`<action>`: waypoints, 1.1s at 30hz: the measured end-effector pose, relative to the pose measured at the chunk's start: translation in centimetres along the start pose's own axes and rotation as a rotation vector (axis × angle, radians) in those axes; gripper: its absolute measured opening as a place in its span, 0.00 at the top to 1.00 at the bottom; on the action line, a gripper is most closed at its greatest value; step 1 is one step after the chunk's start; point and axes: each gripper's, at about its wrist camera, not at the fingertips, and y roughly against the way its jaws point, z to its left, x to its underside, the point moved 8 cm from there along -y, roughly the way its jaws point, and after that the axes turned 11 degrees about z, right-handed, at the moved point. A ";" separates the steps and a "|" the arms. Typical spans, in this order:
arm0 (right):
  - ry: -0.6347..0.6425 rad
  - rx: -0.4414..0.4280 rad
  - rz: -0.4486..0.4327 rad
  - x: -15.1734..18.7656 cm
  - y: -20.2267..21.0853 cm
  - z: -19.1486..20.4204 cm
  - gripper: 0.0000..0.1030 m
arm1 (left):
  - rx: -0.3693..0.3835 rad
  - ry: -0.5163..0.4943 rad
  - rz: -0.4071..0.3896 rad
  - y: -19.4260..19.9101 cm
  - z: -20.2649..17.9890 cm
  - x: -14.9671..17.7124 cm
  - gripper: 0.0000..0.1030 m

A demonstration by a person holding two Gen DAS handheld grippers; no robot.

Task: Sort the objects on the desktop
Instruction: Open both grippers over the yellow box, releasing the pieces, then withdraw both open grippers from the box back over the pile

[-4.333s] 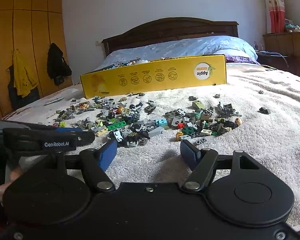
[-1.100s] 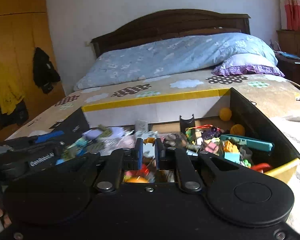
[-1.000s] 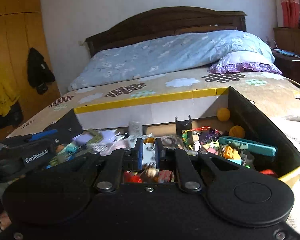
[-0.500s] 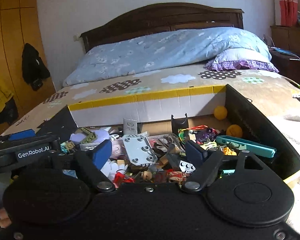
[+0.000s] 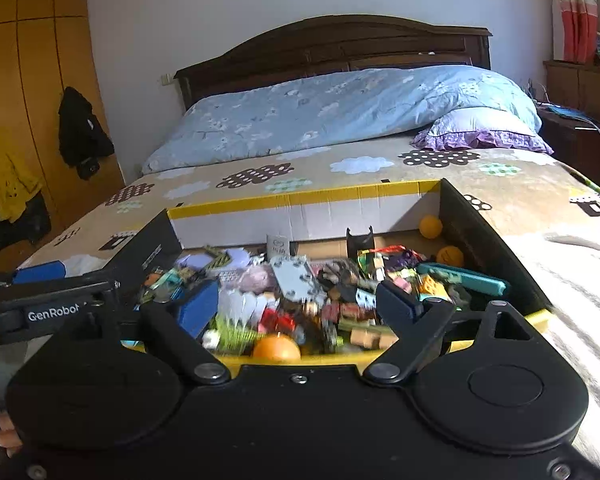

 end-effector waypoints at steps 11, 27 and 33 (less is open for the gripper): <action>0.016 -0.030 0.034 5.9 8.8 1.4 0.11 | 0.043 -0.021 0.016 6.9 1.0 5.3 0.00; 0.083 -0.172 0.097 15.0 7.9 4.0 0.19 | -0.032 -0.026 0.056 8.6 7.6 18.8 0.00; 0.251 -0.312 0.188 18.7 5.0 10.0 0.70 | -0.087 -0.018 0.072 8.6 10.3 21.2 0.00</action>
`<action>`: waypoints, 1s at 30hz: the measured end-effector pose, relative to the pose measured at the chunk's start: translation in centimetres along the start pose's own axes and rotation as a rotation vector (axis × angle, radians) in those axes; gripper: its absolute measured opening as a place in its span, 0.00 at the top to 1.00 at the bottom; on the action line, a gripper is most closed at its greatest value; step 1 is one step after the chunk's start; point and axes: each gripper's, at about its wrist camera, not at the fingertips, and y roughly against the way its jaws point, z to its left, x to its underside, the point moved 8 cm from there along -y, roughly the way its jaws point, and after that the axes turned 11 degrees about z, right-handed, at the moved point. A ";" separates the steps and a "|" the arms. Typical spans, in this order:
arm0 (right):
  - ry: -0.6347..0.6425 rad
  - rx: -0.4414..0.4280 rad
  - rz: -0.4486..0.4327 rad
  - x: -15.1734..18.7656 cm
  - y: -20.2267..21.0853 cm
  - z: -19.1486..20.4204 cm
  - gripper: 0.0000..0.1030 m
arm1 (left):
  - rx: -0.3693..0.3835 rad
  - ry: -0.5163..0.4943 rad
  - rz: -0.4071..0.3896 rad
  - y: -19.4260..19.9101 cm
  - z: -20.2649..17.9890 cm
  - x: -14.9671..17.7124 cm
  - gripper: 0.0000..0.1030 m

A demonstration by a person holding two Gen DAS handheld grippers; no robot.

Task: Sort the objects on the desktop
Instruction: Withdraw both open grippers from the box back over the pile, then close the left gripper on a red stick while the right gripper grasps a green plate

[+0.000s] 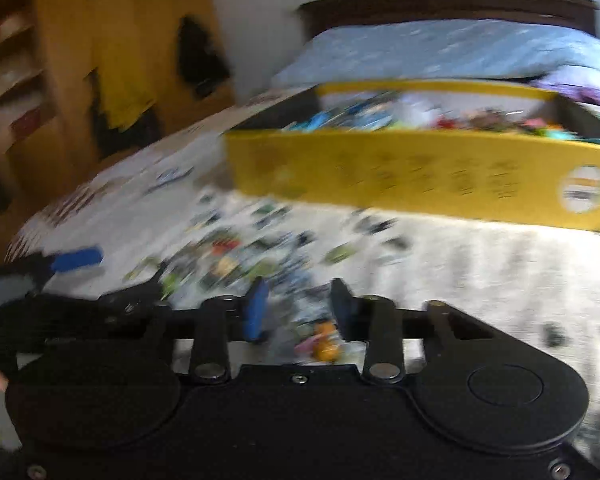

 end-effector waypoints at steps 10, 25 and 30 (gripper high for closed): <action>0.114 0.011 0.089 -1.4 -6.7 4.4 0.70 | 0.009 0.026 -0.004 -0.7 1.7 1.0 0.00; 0.111 0.206 0.064 -2.3 -8.9 2.4 0.87 | 0.042 0.019 -0.060 -1.2 1.4 -1.4 0.00; 0.104 0.250 0.061 -1.7 -6.9 0.9 0.87 | 0.119 0.047 -0.063 -3.0 -0.6 -3.8 0.08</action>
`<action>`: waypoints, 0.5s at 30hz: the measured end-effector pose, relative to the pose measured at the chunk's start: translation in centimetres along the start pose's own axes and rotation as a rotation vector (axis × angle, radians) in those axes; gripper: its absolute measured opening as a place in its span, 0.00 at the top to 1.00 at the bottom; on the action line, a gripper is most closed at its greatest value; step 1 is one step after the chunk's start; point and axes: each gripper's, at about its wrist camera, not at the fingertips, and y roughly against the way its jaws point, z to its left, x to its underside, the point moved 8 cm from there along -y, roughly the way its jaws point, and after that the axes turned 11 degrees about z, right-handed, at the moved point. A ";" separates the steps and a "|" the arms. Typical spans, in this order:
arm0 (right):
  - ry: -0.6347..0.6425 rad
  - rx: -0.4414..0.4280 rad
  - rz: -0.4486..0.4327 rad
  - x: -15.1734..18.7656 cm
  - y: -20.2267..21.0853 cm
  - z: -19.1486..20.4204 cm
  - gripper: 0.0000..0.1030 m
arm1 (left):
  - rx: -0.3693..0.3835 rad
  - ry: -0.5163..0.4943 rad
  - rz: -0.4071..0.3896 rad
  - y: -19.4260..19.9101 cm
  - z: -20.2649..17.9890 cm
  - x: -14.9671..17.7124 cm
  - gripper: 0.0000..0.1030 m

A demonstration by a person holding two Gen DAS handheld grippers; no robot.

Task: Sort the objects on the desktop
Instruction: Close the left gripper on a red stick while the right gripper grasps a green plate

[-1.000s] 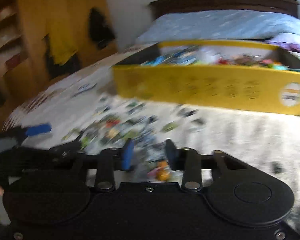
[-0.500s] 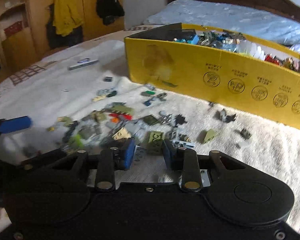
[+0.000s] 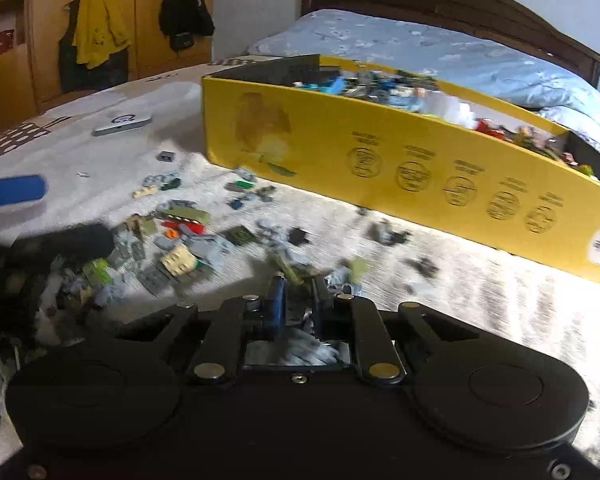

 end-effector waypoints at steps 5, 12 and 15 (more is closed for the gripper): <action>-0.004 0.041 -0.011 1.3 2.0 -2.5 0.87 | 0.037 0.014 0.060 -3.5 -2.2 -0.7 0.25; -0.035 -0.036 -0.029 2.0 3.9 -4.0 0.79 | 0.044 0.068 0.156 -6.9 -2.5 -0.7 0.28; -0.041 -0.075 -0.048 1.4 3.9 -3.2 0.74 | 0.042 0.090 0.187 -7.7 -2.4 -0.6 0.36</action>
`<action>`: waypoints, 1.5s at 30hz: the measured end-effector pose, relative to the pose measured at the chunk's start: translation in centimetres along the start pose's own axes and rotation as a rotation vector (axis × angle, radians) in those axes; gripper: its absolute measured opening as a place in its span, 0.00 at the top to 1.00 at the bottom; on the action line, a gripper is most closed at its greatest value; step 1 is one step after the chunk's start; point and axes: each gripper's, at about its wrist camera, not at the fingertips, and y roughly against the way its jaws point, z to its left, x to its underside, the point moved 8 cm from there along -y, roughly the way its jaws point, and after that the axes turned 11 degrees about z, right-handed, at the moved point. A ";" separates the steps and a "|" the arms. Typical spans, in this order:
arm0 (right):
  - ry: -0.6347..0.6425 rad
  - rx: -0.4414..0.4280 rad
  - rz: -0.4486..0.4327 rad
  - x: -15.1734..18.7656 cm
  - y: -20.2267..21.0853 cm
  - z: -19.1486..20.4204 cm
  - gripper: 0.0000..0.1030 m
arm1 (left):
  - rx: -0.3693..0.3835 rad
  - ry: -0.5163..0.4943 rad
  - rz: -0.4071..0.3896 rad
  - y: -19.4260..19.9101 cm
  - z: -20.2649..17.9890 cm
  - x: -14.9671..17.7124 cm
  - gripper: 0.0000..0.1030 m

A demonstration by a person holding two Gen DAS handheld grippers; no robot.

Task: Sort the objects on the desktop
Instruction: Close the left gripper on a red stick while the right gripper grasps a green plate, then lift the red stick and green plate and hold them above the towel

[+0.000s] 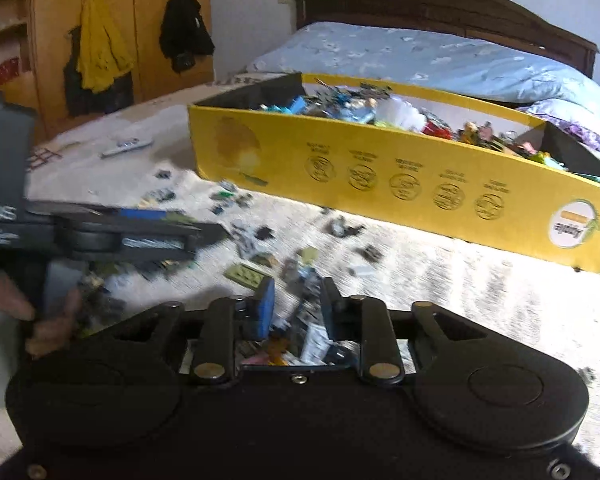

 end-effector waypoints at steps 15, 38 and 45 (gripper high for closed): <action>-0.077 -0.062 0.006 0.0 -1.8 2.6 0.63 | 0.048 0.056 -0.054 1.2 1.2 0.4 0.63; -0.167 0.119 -0.071 -0.3 0.8 2.5 0.70 | 0.118 -0.067 -0.138 7.3 -0.6 1.5 0.62; -0.202 0.191 -0.137 3.4 8.9 -0.4 0.70 | 0.232 -0.130 -0.093 11.0 -5.2 5.3 0.62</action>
